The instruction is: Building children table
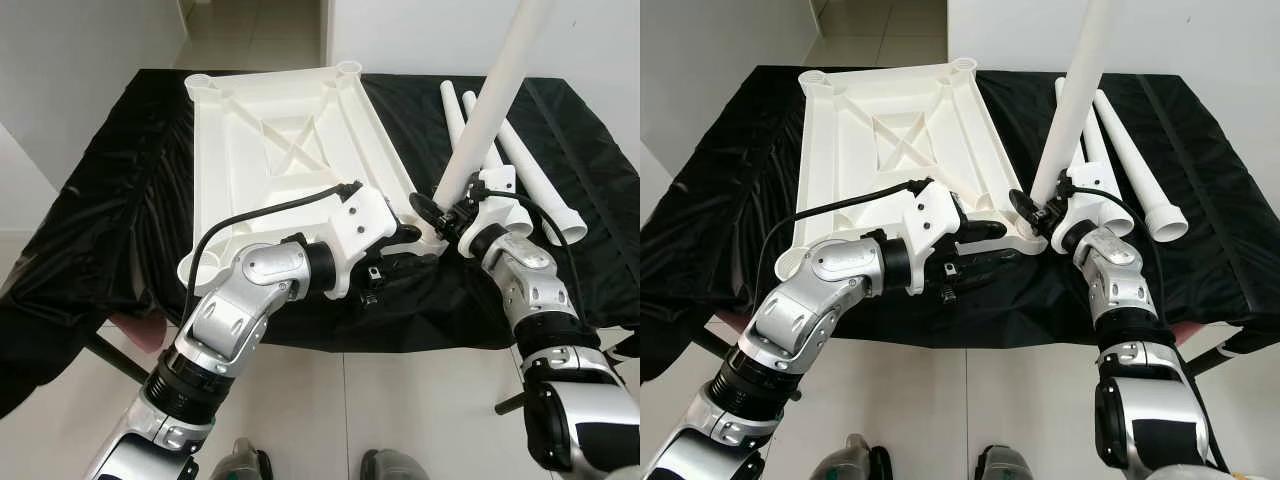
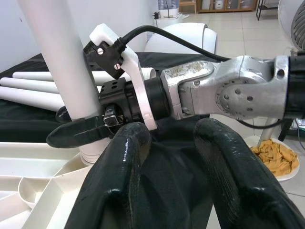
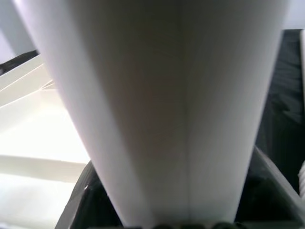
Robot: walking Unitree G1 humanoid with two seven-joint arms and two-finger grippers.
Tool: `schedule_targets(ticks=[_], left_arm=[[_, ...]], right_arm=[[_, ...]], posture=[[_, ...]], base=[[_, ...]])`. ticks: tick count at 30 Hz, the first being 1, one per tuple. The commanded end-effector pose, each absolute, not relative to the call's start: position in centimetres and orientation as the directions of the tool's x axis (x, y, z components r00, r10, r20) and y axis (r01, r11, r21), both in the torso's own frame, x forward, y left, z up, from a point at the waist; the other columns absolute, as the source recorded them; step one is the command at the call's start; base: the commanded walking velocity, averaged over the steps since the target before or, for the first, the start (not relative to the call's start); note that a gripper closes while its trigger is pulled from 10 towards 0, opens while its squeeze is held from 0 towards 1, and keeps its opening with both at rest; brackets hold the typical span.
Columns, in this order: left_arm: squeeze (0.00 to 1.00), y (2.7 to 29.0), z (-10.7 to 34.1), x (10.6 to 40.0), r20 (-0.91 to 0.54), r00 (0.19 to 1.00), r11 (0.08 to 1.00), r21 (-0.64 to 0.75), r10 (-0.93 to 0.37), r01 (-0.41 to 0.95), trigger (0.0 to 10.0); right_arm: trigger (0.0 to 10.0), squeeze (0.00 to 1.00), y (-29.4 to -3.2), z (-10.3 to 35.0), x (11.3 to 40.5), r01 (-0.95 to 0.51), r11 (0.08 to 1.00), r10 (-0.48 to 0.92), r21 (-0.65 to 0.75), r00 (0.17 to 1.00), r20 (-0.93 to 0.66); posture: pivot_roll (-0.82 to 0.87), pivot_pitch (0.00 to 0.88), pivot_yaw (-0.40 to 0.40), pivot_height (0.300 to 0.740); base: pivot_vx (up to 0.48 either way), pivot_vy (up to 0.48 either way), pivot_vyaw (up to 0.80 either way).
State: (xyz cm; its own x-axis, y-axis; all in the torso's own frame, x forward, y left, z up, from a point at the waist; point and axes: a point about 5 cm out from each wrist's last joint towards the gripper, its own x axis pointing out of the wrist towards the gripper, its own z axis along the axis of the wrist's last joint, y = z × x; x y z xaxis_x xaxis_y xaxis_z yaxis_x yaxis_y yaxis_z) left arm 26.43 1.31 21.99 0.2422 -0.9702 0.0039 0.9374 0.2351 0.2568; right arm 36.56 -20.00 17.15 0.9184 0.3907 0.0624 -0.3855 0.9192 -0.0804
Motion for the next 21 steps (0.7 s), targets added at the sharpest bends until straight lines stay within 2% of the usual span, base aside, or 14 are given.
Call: schedule_targets(ticks=[1, 9, 18, 21], left_arm=[[0.0, 1.5, 22.2, 26.7, 0.011, 0.279, 0.271, 0.264, -0.96, 0.926, 10.0], [0.0, 1.3, 22.1, 26.7, 0.014, 0.278, 0.272, 0.262, -0.96, 0.926, 10.0], [0.0, 1.2, 22.2, 26.8, 0.014, 0.273, 0.267, 0.267, -0.962, 0.926, 10.0], [0.0, 1.2, 22.2, 26.8, 0.014, 0.273, 0.267, 0.267, -0.962, 0.926, 10.0]], right_arm=[[10.0, 0.0, -19.7, 17.6, 36.5, -0.348, 0.936, 0.352, -0.056, 0.931, 0.099], [10.0, 0.0, -18.3, 16.9, 36.0, -0.218, 0.976, 0.215, 0.016, 0.971, 0.101], [10.0, 0.0, -16.6, 16.3, 34.8, 0.106, 0.994, -0.109, 0.031, 0.989, 0.096], [10.0, 0.0, -16.5, 16.2, 34.6, 0.139, 0.99, -0.141, 0.032, 0.986, 0.092]], posture=[[-0.04, 0.064, 0.061, 0.74], [-0.05, 0.063, 0.052, 0.74], [-0.05, 0.06, 0.045, 0.74], [-0.05, 0.06, 0.045, 0.74]], base=[[0.0, 0.0, 0.0], [0.0, 0.0, 0.0], [0.0, 0.0, 0.0], [0.0, 0.0, 0.0]])
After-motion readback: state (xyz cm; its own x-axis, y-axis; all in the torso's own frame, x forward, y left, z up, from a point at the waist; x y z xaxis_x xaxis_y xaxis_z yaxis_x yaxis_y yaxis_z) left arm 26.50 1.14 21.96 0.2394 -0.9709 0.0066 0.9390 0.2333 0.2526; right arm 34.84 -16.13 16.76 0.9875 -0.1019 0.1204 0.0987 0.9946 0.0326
